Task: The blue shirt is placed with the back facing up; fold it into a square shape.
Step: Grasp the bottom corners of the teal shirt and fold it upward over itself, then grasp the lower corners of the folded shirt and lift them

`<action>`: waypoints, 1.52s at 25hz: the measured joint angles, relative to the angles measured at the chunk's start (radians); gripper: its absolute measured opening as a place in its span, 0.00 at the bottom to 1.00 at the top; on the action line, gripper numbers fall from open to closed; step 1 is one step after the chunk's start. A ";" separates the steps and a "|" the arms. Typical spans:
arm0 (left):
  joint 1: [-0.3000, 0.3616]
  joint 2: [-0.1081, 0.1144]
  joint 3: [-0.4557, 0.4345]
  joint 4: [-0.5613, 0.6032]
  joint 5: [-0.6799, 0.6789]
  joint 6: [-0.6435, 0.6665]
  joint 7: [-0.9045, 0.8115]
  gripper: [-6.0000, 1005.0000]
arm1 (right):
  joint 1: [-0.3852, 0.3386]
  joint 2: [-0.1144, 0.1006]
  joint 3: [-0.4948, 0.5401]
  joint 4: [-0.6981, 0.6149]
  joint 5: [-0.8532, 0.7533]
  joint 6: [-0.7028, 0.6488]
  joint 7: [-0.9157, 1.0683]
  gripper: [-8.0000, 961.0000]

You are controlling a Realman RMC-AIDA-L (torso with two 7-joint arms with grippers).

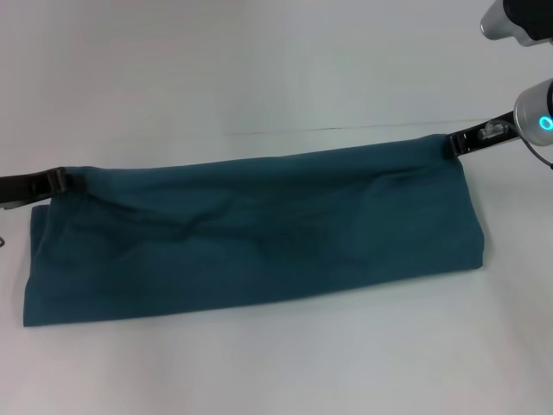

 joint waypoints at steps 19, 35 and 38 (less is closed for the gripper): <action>-0.030 -0.022 0.124 -0.039 0.007 -0.217 0.074 0.40 | 0.016 0.007 -0.002 0.053 -0.013 0.112 0.039 0.46; 0.057 0.049 0.121 0.084 0.025 0.127 -0.223 0.91 | 0.010 0.008 -0.006 -0.002 -0.007 -0.001 -0.021 0.93; 0.091 0.051 0.122 0.180 0.086 0.290 -0.365 0.92 | 0.009 0.011 -0.007 -0.028 -0.009 -0.036 -0.038 0.97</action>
